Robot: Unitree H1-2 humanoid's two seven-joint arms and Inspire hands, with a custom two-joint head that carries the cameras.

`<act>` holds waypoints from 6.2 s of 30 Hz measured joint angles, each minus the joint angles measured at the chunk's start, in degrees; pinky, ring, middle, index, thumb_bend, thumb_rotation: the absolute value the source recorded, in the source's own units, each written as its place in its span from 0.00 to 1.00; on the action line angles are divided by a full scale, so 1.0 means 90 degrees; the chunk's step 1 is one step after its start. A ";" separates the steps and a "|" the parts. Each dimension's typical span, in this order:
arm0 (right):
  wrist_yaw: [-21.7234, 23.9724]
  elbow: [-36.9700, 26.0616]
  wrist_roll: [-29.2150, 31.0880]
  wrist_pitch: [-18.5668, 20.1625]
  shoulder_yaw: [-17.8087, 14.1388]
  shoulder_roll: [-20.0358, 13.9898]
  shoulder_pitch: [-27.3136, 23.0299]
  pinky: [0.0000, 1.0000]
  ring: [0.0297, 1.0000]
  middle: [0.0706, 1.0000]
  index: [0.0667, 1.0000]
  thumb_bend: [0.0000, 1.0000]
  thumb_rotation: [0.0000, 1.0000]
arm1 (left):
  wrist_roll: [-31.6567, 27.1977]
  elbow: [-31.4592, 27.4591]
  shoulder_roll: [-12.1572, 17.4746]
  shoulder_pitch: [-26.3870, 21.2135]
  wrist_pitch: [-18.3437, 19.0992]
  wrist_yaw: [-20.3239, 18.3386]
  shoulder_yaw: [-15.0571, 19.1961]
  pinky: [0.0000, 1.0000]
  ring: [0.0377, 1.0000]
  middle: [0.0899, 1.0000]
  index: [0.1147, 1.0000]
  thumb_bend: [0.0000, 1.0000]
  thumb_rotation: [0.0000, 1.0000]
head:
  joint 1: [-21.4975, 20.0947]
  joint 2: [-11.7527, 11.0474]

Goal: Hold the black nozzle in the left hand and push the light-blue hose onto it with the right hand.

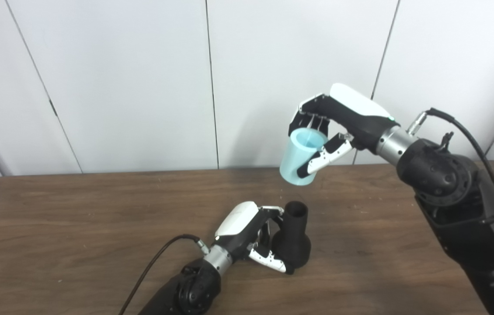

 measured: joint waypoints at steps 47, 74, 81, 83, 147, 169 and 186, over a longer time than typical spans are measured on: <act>0.0477 -0.0146 -0.0301 -0.0023 0.0292 -0.0153 0.0221 0.32 0.37 0.41 0.49 0.52 0.00 | 0.0087 -0.0456 0.0244 0.0019 0.0336 -0.0432 0.0001 0.60 0.46 0.42 0.43 0.52 0.00 | -0.0137 0.0303; 0.0769 -0.0300 -0.0439 -0.0062 0.0341 -0.0250 0.0261 0.36 0.39 0.43 0.47 0.52 0.00 | 0.0087 -0.0447 0.0221 0.0031 0.0335 -0.0438 0.0024 0.45 0.43 0.42 0.44 0.52 0.00 | -0.0127 0.0410; 0.0913 -0.0440 -0.0425 -0.0049 0.0357 -0.0218 0.0201 0.31 0.37 0.41 0.49 0.52 0.00 | 0.0087 -0.0446 0.0222 0.0032 0.0335 -0.0438 0.0027 0.49 0.44 0.42 0.44 0.52 0.00 | -0.0156 0.0430; 0.0913 -0.0440 -0.0424 -0.0052 0.0346 -0.0217 0.0160 0.30 0.36 0.40 0.49 0.52 0.00 | 0.0087 -0.0446 0.0220 0.0031 0.0335 -0.0438 0.0027 0.46 0.44 0.42 0.43 0.52 0.00 | -0.0156 0.0430; 0.0312 -0.0186 -0.0442 0.0020 0.0603 0.0257 0.0857 0.35 0.38 0.44 0.48 0.52 0.00 | 0.0102 -0.0635 0.0243 0.0100 0.0462 -0.0662 0.0141 0.38 0.42 0.42 0.44 0.52 0.00 | -0.0156 0.0693; 0.0286 -0.0232 -0.0538 -0.0114 0.0593 0.0207 0.0994 0.36 0.39 0.44 0.48 0.52 0.00 | 0.0104 -0.0629 0.0227 0.0110 0.0463 -0.0662 0.0153 0.39 0.43 0.42 0.43 0.52 0.00 | -0.0303 0.0674; -0.0819 -0.0678 -0.0371 -0.0755 0.0042 0.0260 0.2342 0.52 0.60 0.78 0.80 0.95 0.15 | 0.0093 -0.0481 0.0179 0.0090 0.0297 -0.0659 0.0181 0.41 0.43 0.43 0.43 0.52 0.00 | -0.0352 0.0635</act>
